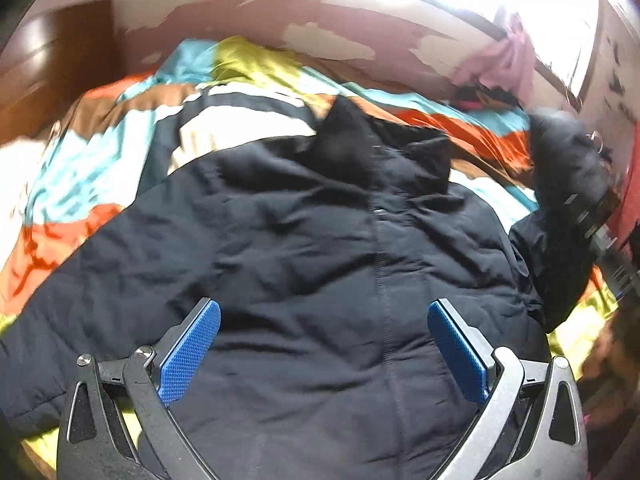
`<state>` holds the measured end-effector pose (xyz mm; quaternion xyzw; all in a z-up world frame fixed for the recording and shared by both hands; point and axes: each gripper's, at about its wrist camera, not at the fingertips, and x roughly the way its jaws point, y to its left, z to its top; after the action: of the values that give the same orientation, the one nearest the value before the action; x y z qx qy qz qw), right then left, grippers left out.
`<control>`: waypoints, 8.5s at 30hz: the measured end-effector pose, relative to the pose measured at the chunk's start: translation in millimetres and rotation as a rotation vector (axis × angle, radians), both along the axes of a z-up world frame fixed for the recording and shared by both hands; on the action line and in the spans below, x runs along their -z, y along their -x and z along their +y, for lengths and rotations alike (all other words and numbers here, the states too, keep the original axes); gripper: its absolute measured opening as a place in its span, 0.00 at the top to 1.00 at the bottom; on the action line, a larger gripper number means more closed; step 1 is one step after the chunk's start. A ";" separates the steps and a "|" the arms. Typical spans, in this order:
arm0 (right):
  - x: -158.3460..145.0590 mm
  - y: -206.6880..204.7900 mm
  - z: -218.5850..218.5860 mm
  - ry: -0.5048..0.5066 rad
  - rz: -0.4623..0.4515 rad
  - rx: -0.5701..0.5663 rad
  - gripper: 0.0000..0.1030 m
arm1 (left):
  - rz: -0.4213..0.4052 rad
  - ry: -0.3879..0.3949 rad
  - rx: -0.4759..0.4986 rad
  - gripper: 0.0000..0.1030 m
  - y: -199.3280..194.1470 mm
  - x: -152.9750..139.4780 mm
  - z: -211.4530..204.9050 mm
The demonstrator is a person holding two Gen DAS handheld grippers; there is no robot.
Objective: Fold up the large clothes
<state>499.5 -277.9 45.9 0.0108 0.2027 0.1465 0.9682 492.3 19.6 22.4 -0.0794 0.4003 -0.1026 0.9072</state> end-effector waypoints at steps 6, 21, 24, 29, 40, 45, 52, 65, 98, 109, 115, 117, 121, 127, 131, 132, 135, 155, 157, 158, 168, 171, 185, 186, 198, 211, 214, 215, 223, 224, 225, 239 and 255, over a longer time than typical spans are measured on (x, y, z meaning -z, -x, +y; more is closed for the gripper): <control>80.2 -11.5 81.2 0.082 0.170 -0.106 0.89 | 0.058 0.116 -0.015 0.01 -1.0 36.9 51.3; 109.1 26.9 79.8 0.175 0.321 -0.302 0.20 | 0.093 0.490 0.125 0.02 -38.9 54.7 28.0; 106.1 36.8 62.8 0.161 0.323 -0.297 0.20 | 0.131 0.554 0.101 0.02 -45.0 60.8 36.6; 104.0 48.9 40.1 0.165 0.315 -0.292 0.20 | 0.203 0.527 -0.009 0.02 -56.2 76.3 47.9; 98.8 56.7 21.6 0.168 0.288 -0.261 0.20 | 0.314 0.364 -0.096 0.94 -66.4 91.9 40.1; 87.3 50.4 15.7 0.227 0.213 -0.218 0.20 | 0.095 0.206 -0.107 1.00 -51.3 54.4 41.1; 80.2 -19.7 -0.5 0.129 0.178 -0.110 0.20 | 0.053 0.023 -0.188 1.00 -50.9 61.4 51.2; 152.6 -96.9 74.0 0.238 0.418 -0.143 0.67 | 0.090 0.004 -0.194 0.99 -59.8 96.5 46.6; 95.1 54.8 200.9 0.192 0.311 -0.412 0.15 | 0.226 0.256 -0.642 0.29 161.5 72.3 240.3; 108.5 -9.1 268.2 0.263 0.241 -0.352 0.15 | 0.208 0.473 -0.864 0.29 164.7 110.8 329.4; 133.6 -41.5 283.4 0.312 0.281 -0.239 0.15 | 0.162 0.413 -0.937 0.29 170.5 113.7 333.2; 140.0 -47.6 282.1 0.318 0.293 -0.204 0.15 | 0.158 0.384 -0.962 0.30 168.5 113.5 330.7; 157.7 -60.2 281.6 0.327 0.345 -0.189 0.15 | 0.145 0.325 -0.999 0.55 163.7 111.0 325.7; 184.6 -71.6 296.0 0.438 0.380 -0.171 0.13 | 0.085 0.284 -0.990 0.94 161.5 100.4 324.8; 170.7 -67.4 285.1 0.362 0.368 -0.202 0.14 | -0.030 0.200 -0.951 0.97 161.5 71.3 309.2; 164.0 -65.4 280.3 0.325 0.364 -0.213 0.15 | -0.056 0.173 -0.937 0.97 160.9 62.8 304.7; 143.6 -57.3 264.3 0.256 0.343 -0.223 0.15 | -0.141 0.107 -0.884 0.97 158.5 33.0 289.3; 13.7 -17.4 63.3 0.153 0.179 -0.120 0.15 | -0.507 -0.110 -0.101 0.97 84.6 -98.0 35.2; 7.5 -14.8 32.2 0.140 0.180 -0.089 0.15 | -0.488 -0.121 -0.023 0.97 71.2 -89.4 0.1; 5.6 -13.5 14.3 0.137 0.178 -0.066 0.15 | -0.475 -0.129 0.016 0.97 64.8 -82.8 -18.7; 30.7 -20.9 -88.5 0.029 0.262 0.013 0.15 | -0.268 -0.114 0.231 0.97 16.8 0.3 -138.8; 45.8 -25.2 -102.3 -0.060 0.308 -0.010 0.15 | -0.175 -0.096 0.278 0.97 5.1 28.9 -153.5; 53.0 -51.5 -74.2 -0.492 0.486 -0.230 0.06 | -0.118 -0.087 0.399 0.45 35.3 43.5 -145.3; 53.2 -54.5 -68.8 -0.477 0.505 -0.231 0.06 | -0.109 -0.084 0.392 0.45 36.1 43.2 -141.9; 95.5 -53.0 -69.4 -0.467 0.675 -0.103 0.52 | -0.062 -0.078 0.130 0.38 49.5 37.6 -53.6; 61.6 -61.7 -54.9 -0.009 0.401 0.023 0.90 | -0.089 -0.060 0.061 0.38 34.6 37.8 -32.1; 90.5 -69.8 -51.0 0.074 0.412 0.054 0.85 | -0.100 -0.049 0.085 0.38 19.5 41.0 -40.9; 97.6 -70.2 -51.8 0.085 0.414 0.063 0.78 | -0.106 -0.045 0.093 0.38 14.4 42.5 -43.9; 106.8 -63.7 -62.4 0.035 0.333 0.090 0.67 | -0.171 -0.043 0.177 0.38 -29.2 53.4 -86.3; 107.4 -63.8 -60.7 0.044 0.324 0.091 0.65 | -0.148 -0.056 0.174 0.38 -39.2 60.8 -90.4; 108.3 -63.7 -58.3 0.055 0.318 0.091 0.65 | -0.114 -0.077 0.162 0.38 -49.5 71.2 -94.7; 132.2 -75.5 -56.1 0.075 0.334 0.082 0.56 | -0.070 -0.073 0.145 0.35 -74.8 108.8 -92.3; 69.1 1.9 -41.5 0.119 0.166 0.078 0.12 | -0.067 0.032 -0.255 0.26 -37.1 69.1 64.9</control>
<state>497.6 -319.4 -23.2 -0.0269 0.2900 0.0949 0.9519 529.4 84.4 -46.7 -0.1407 0.3546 0.0045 0.9244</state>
